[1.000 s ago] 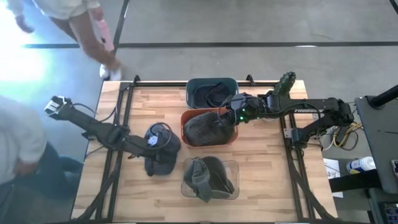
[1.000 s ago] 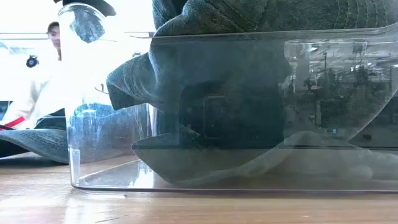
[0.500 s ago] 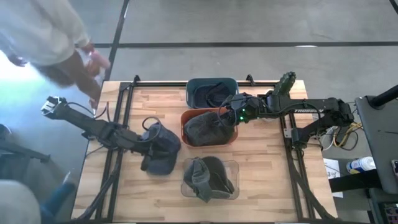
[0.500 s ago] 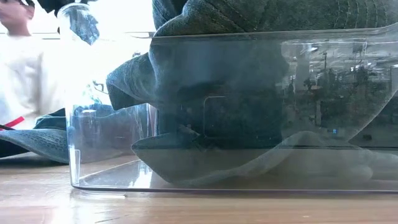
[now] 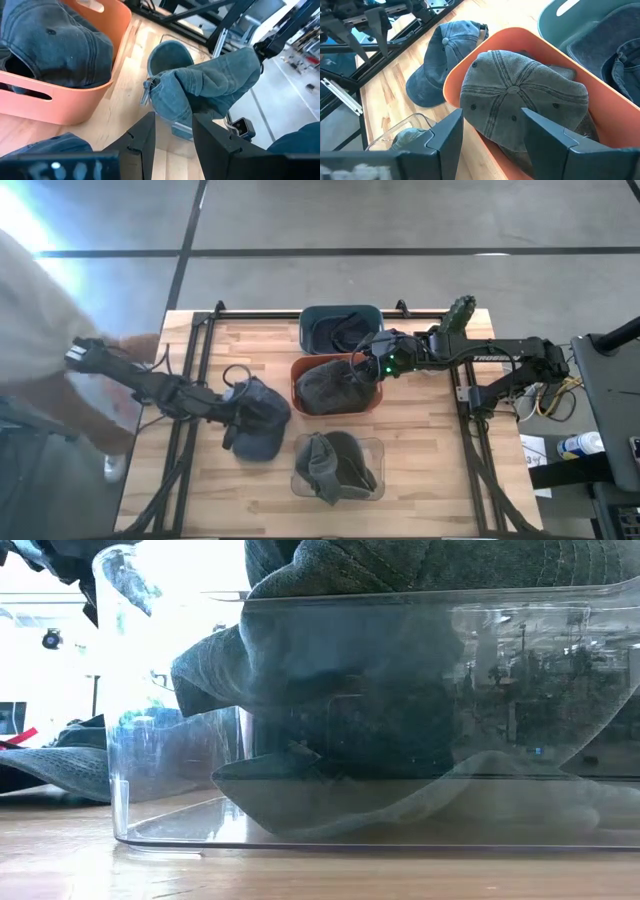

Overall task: Pick & Place hat
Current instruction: Put the blue cap into the blue bin

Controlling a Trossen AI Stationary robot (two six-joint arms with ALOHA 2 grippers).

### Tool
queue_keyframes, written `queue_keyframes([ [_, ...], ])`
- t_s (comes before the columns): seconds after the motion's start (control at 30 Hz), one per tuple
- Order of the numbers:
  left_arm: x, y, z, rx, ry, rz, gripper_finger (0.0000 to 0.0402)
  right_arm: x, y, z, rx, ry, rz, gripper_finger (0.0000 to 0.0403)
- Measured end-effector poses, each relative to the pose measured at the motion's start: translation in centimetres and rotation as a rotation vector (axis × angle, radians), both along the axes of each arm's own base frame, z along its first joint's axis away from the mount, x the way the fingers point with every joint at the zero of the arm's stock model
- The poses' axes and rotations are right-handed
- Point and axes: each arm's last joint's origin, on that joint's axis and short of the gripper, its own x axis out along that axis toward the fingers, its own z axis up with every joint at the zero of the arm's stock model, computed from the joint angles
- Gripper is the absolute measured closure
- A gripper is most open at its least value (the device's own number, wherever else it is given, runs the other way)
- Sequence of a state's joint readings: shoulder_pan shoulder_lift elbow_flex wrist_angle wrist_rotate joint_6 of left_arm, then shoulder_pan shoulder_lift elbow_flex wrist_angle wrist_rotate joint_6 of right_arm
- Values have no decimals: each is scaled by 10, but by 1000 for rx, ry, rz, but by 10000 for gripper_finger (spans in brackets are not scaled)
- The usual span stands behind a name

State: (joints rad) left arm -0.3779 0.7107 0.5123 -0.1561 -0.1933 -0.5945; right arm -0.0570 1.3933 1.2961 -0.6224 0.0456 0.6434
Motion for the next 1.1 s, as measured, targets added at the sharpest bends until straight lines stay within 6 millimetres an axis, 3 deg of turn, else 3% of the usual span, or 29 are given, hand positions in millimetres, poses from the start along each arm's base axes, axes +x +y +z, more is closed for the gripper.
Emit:
queue_keyframes([
  [0.57, -9, 5, -7, -16, -45, 52, 280, 0, 0, 0, 0, 0, 0, 213],
  [1.1, -6, 5, -8, -387, 4, 190, 280, 0, 0, 0, 0, 0, 0, 213],
])
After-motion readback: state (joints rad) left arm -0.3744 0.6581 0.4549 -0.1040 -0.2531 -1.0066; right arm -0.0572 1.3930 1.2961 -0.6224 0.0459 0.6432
